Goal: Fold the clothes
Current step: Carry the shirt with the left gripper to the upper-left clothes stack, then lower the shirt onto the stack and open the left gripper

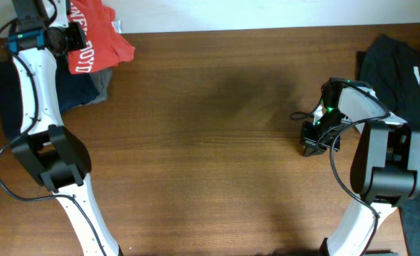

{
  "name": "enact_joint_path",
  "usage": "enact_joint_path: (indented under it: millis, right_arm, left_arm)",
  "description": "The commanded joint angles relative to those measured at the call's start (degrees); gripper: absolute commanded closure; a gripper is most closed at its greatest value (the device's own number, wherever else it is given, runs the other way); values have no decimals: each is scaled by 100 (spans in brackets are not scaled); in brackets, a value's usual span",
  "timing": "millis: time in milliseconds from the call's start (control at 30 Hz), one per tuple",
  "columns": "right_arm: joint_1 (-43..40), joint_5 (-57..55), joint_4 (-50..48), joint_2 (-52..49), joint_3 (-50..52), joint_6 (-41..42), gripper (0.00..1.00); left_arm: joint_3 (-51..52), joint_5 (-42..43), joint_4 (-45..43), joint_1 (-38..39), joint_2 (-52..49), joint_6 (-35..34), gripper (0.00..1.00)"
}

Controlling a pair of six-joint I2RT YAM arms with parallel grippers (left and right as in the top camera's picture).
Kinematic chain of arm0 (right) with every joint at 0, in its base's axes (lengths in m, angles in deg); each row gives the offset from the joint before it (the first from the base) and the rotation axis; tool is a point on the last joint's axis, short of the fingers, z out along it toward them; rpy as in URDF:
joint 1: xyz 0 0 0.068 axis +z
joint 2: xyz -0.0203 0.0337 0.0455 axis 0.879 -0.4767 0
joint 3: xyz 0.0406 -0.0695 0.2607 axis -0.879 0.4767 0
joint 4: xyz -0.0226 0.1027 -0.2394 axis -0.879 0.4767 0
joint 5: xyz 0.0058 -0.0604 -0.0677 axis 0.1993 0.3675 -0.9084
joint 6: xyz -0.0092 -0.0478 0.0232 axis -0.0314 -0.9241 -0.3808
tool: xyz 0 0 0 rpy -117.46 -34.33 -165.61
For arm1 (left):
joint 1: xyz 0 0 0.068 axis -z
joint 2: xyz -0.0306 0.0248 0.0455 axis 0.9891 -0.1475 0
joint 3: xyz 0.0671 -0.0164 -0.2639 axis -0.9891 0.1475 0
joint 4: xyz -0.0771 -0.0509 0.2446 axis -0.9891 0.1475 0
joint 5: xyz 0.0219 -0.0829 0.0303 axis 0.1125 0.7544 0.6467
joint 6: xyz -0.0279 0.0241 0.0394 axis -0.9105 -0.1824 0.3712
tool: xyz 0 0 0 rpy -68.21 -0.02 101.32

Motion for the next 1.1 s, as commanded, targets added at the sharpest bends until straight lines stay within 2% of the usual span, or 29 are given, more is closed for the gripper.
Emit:
enact_joint_path:
  millis: [0, 133, 400, 500, 600, 1067]
  right_arm:
    - [7, 52, 22, -61, 20, -44, 96]
    - [7, 55, 26, -61, 20, -44, 96]
    - [7, 140, 22, -61, 20, -44, 96]
    - [11, 160, 39, -61, 20, -44, 96]
    - [11, 162, 72, -61, 22, -44, 96]
    - [11, 160, 98, -61, 20, -44, 96]
  left_arm:
    - [-168, -179, 68, -173, 2, -85, 100]
    - [-168, -179, 120, -396, 2, -114, 100]
    - [-166, -157, 590, -881, -11, -844, 100]
    - [-162, -157, 682, -1005, -72, -857, 99]
    - [-157, -155, 734, -1113, -162, -857, 92]
    - [-140, -376, 734, -1668, -522, -855, 92]
